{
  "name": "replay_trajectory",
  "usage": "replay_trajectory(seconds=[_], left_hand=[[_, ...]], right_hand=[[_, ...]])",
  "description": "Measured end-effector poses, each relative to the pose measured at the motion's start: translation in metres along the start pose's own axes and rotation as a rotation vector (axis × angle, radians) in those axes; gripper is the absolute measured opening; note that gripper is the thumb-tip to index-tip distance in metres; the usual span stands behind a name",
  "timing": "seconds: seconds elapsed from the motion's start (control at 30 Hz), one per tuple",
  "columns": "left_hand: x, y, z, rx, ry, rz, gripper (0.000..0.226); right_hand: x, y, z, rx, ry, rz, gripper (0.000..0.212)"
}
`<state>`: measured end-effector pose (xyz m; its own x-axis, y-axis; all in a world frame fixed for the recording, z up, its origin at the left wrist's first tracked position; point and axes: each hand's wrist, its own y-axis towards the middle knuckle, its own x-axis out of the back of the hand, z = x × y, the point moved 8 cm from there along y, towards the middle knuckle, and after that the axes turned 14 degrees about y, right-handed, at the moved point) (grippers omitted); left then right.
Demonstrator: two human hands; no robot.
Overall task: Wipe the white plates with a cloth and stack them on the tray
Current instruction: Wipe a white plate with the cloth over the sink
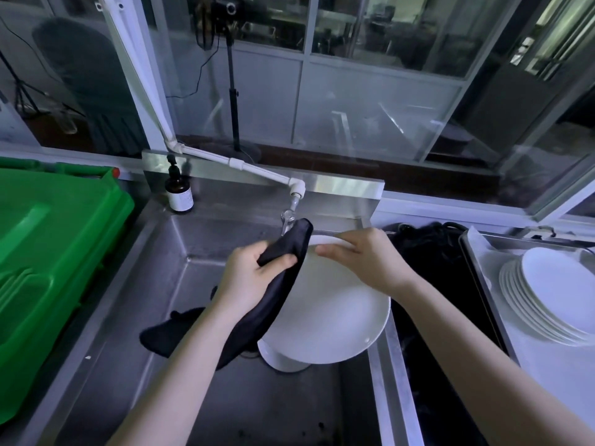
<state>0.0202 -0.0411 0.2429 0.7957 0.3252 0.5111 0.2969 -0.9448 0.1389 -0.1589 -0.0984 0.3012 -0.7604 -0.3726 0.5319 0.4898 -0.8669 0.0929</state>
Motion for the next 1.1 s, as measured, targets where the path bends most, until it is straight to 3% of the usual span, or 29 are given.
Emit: replay_trajectory(seconds=[0.1, 0.27, 0.33, 0.43, 0.53, 0.63, 0.7, 0.8, 0.97, 1.03, 1.1], left_hand=[[0.010, 0.000, 0.017, 0.100, -0.080, -0.062, 0.012], [-0.007, -0.036, 0.068, 0.718, -0.480, -0.444, 0.029], [-0.023, -0.053, 0.071, 0.841, -0.546, -0.501, 0.027], [-0.021, -0.048, 0.075, 0.813, -0.633, -0.489, 0.018], [0.000, -0.035, 0.074, 0.726, -0.605, -0.489, 0.018], [0.012, -0.025, 0.072, 0.674, -0.598, -0.462, 0.020], [0.012, -0.019, 0.072, 0.666, -0.575, -0.400, 0.021], [0.013, -0.011, 0.068, 0.610, -0.457, -0.307, 0.023], [0.016, -0.009, 0.071, 0.674, -0.461, -0.173, 0.029], [0.012, -0.011, 0.072, 0.756, -0.622, -0.163, 0.032], [-0.003, -0.013, 0.058, 0.755, -0.817, -0.112, 0.037]], right_hand=[[0.009, -0.012, -0.019, -0.121, 0.231, -0.230, 0.047], [-0.034, -0.049, -0.056, -0.438, 0.944, -0.847, 0.040], [-0.061, -0.056, -0.061, -0.496, 1.076, -0.941, 0.032], [-0.062, -0.050, -0.062, -0.472, 1.033, -0.737, 0.026], [-0.027, -0.052, -0.049, -0.205, 0.688, -0.566, 0.009], [-0.002, -0.065, -0.011, 0.260, 0.045, -0.440, 0.051], [-0.025, -0.069, 0.012, 0.573, -0.419, -0.127, 0.060], [-0.052, -0.066, 0.007, 0.673, -0.793, 0.171, 0.065], [-0.060, -0.072, 0.020, 0.818, -0.774, 0.085, 0.039], [-0.062, -0.071, 0.024, 0.759, -0.689, 0.033, 0.038], [-0.063, -0.061, 0.026, 0.571, -0.464, 0.018, 0.034]])
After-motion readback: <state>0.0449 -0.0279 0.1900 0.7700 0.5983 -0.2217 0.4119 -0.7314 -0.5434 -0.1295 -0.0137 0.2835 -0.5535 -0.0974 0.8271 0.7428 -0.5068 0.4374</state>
